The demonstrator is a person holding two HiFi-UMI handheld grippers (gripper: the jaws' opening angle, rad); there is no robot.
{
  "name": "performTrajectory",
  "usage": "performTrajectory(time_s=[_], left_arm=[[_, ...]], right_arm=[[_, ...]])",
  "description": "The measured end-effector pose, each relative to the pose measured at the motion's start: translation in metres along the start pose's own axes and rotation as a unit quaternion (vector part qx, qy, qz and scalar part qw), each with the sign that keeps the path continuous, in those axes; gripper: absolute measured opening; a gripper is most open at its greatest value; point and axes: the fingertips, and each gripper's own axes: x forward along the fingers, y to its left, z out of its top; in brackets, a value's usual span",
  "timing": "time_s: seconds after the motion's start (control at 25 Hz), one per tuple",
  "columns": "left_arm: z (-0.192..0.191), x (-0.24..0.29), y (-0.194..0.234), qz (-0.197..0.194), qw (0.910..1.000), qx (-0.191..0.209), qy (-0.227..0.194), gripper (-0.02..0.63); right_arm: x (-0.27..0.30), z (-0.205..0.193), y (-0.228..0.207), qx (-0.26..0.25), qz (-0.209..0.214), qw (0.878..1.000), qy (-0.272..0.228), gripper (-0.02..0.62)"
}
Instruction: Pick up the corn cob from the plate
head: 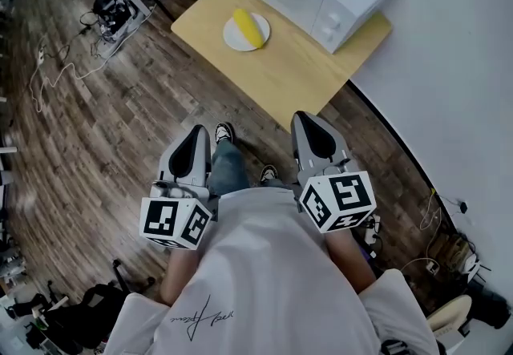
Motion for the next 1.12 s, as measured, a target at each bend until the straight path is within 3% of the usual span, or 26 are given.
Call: performTrajectory(time_s=[0.56, 1.12], left_arm=[[0.029, 0.053, 0.057, -0.025, 0.9992, 0.017, 0.025, 0.0], [0.055, 0.1, 0.108, -0.094, 0.9939, 0.036, 0.044, 0.0]], right_arm=[[0.077, 0.022, 0.015, 0.013, -0.004, 1.0, 0.009, 0.012], [0.135, 0.034, 0.032, 0.009, -0.047, 0.999, 0.022, 0.013]])
